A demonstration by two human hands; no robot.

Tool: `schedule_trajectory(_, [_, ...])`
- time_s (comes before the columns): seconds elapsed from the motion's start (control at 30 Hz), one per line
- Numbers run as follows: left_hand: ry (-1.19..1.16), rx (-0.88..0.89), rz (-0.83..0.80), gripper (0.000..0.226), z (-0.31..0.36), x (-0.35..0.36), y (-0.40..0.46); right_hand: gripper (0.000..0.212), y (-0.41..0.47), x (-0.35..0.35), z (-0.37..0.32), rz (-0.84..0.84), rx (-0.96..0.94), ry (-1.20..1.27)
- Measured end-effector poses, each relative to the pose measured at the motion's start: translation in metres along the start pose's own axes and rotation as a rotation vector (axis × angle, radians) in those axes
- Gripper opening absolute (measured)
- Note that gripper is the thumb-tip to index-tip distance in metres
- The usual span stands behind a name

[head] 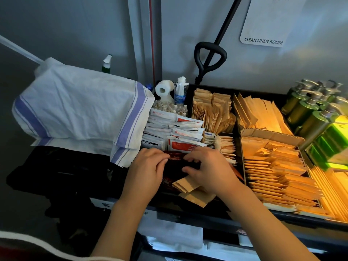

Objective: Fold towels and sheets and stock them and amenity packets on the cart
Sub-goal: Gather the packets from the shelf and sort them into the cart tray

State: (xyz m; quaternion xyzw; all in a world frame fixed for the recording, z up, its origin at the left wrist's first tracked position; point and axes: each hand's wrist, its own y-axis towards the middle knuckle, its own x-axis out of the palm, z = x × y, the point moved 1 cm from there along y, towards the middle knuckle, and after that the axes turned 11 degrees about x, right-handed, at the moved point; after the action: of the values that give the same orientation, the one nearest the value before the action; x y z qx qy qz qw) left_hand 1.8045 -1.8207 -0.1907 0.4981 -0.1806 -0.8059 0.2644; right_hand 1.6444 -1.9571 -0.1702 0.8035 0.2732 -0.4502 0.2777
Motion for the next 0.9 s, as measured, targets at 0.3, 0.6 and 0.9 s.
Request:
schedule_trajectory(0.3, [-0.132,0.103,-0.094,0.022,0.048,0.029,0.031,0.042,-0.021,-0.055,0.071,0.049,0.264,-0.037])
schedule_trajectory(0.6, [-0.145,0.107,-0.215,0.033,0.076,0.070,0.050,0.033,-0.035,-0.057,0.090,0.044,0.296,-0.068])
schedule_trajectory(0.9, [-0.195,0.098,-0.117,0.047,0.072,0.055,0.061,0.020,-0.028,-0.092,0.065,0.181,0.063,0.080])
